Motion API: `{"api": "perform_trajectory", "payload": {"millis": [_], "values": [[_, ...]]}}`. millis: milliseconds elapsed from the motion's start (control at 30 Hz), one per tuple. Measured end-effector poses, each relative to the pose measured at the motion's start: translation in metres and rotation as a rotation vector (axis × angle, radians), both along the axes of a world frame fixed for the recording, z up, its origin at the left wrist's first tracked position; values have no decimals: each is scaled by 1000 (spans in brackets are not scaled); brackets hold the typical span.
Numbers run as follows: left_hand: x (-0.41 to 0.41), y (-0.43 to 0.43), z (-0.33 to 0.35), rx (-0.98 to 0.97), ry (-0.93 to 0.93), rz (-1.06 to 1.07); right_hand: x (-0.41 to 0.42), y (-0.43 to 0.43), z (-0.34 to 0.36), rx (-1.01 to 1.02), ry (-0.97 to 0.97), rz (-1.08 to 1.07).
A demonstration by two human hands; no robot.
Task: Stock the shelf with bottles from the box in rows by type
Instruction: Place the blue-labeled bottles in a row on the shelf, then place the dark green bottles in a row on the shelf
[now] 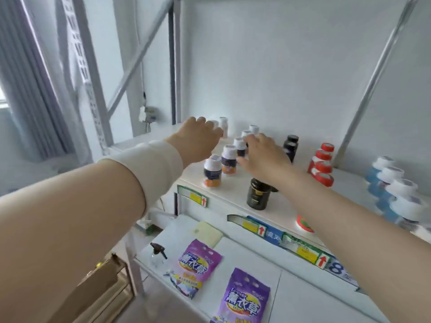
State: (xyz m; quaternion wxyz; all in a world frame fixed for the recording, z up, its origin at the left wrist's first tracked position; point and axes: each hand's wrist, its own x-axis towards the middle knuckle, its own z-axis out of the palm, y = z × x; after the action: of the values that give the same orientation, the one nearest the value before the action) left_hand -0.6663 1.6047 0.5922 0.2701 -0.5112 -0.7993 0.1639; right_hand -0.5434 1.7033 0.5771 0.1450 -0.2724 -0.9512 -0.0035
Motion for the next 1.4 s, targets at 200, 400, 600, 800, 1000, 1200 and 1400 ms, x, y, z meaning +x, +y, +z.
{"api": "perform_trajectory", "payload": {"millis": [200, 400, 600, 800, 1000, 1200, 1400], "values": [[-125, -143, -36, -40, -41, 245, -149, -114, -30, 67, -61, 267], [-239, -281, -127, -34, -245, 493, -285, -227, -122, 33, -248, 460], [-292, -365, -246, -38, -554, 704, -355, -292, -240, -31, -512, 583], [-332, -400, -346, -56, -776, 826, -411, -311, -338, -72, -707, 694], [-355, -411, -455, -14, -1089, 1000, -465, -317, -439, -84, -937, 830], [-360, -414, -571, 169, -1530, 1247, -507, -327, -551, -160, -1093, 884], [-382, -409, -689, 659, -1877, 1510, -552, -343, -663, -185, -1259, 954]]}}
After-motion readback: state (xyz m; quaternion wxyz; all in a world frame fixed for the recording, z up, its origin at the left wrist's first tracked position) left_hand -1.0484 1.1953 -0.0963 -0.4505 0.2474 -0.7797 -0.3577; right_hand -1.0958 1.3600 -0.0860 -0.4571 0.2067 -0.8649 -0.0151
